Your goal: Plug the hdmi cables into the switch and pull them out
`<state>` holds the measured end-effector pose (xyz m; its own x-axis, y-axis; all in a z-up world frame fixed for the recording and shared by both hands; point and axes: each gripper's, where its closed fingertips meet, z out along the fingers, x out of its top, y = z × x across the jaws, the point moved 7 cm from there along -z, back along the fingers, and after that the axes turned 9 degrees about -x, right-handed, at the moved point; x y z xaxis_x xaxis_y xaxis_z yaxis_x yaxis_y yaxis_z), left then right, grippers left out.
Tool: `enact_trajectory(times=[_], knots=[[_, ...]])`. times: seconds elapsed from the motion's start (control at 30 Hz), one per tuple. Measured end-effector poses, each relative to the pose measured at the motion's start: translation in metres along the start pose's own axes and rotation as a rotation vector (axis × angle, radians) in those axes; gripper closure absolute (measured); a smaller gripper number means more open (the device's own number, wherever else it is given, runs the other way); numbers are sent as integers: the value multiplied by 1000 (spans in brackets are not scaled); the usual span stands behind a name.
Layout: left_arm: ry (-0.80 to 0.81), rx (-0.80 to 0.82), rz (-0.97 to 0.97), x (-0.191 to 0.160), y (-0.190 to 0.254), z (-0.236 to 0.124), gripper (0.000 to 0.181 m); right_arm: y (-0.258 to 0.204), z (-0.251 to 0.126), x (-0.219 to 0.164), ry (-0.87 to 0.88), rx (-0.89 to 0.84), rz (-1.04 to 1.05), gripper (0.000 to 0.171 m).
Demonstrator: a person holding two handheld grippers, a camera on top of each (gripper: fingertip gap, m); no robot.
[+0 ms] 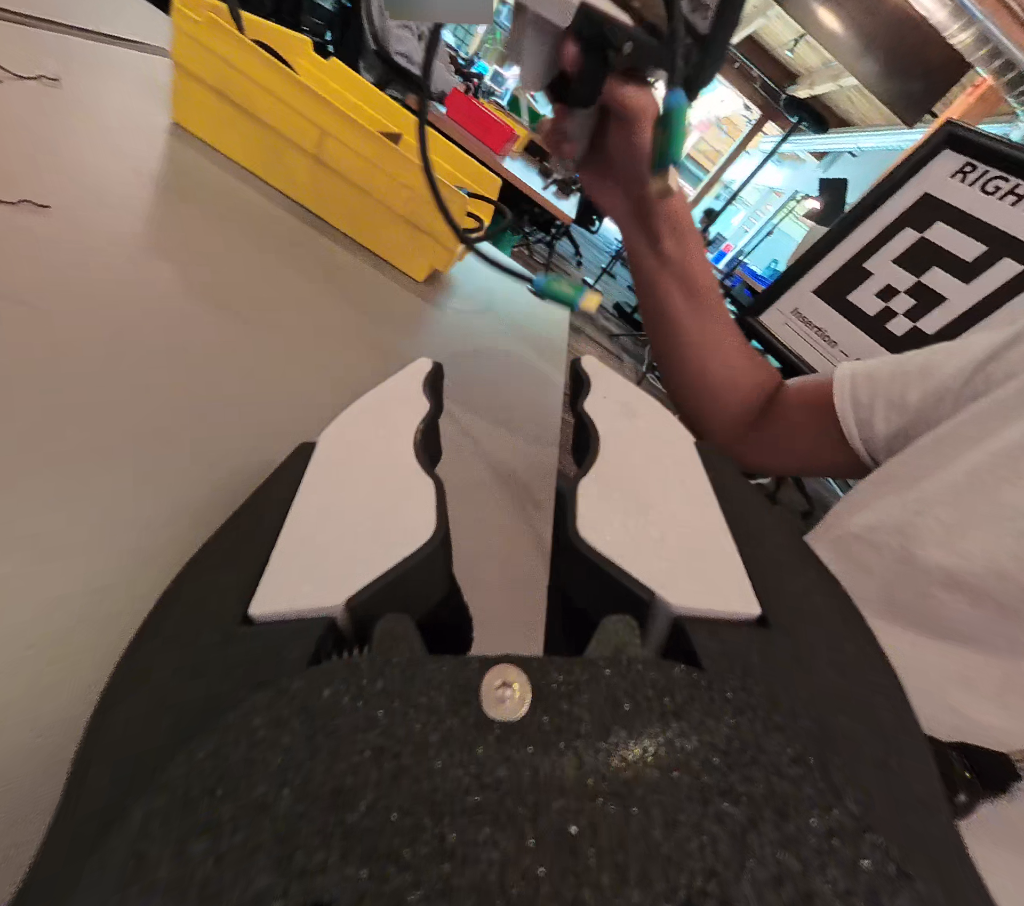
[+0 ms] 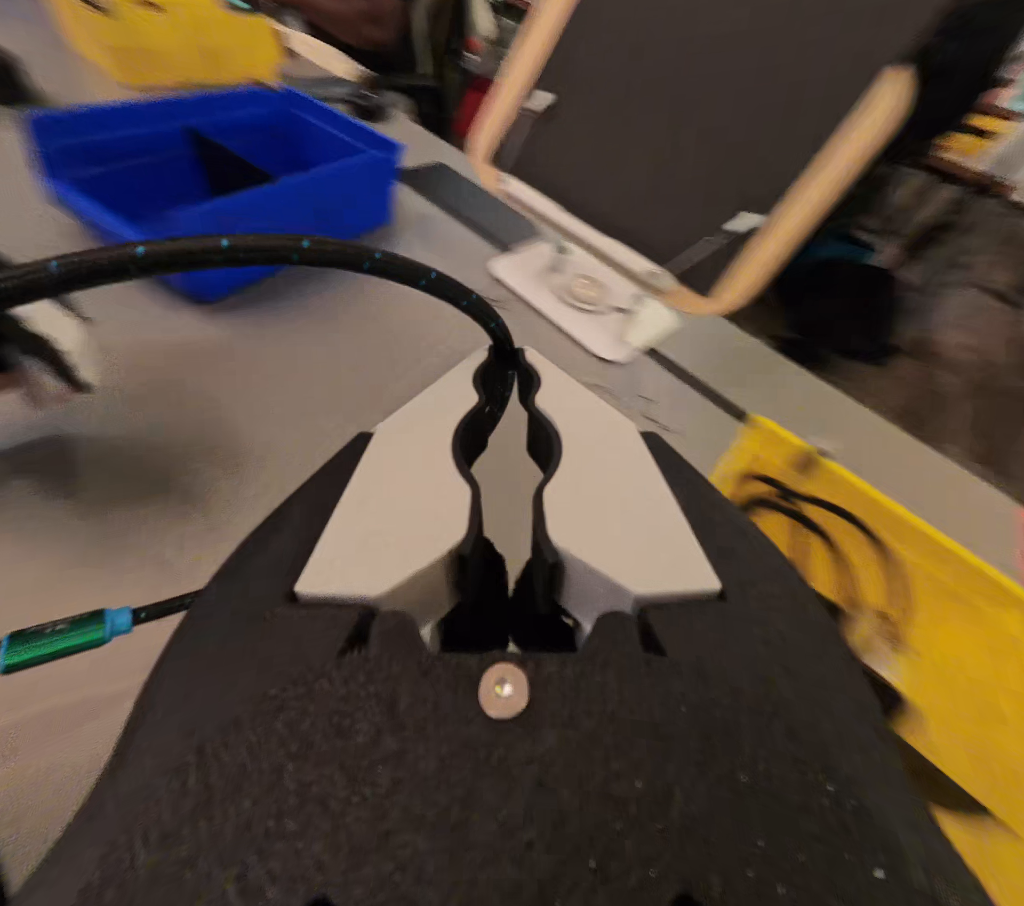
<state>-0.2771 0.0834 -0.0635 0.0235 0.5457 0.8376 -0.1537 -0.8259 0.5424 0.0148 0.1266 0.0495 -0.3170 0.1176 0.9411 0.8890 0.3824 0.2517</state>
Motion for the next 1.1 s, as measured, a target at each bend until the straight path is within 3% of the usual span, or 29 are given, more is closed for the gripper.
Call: enact_trajectory(times=[0.13,0.27,0.37,0.5,0.7,0.83,0.97,1.1], knots=[[-17,7,5,-2,1,0,142,92,-50,7,-197,-541,-82,166],[-85,-3,10,-9,2,13,142,155,-82,-23,-480,-776,-89,166],[-138,-5,31,-14,4,20,143,185,-86,-65,-702,-815,3,166],[-183,6,45,-18,4,24,142,192,-78,-127,-1058,-729,40,165],[-174,16,31,-18,2,21,143,183,-43,-138,-1216,-692,-231,165],[-165,23,25,-17,1,19,142,190,-17,-157,-1328,-640,-292,164],[-166,64,43,-17,-2,16,141,191,-7,-165,-1321,-652,-382,161],[-163,167,78,-15,-9,7,135,179,-23,-138,-1126,-702,-345,141]])
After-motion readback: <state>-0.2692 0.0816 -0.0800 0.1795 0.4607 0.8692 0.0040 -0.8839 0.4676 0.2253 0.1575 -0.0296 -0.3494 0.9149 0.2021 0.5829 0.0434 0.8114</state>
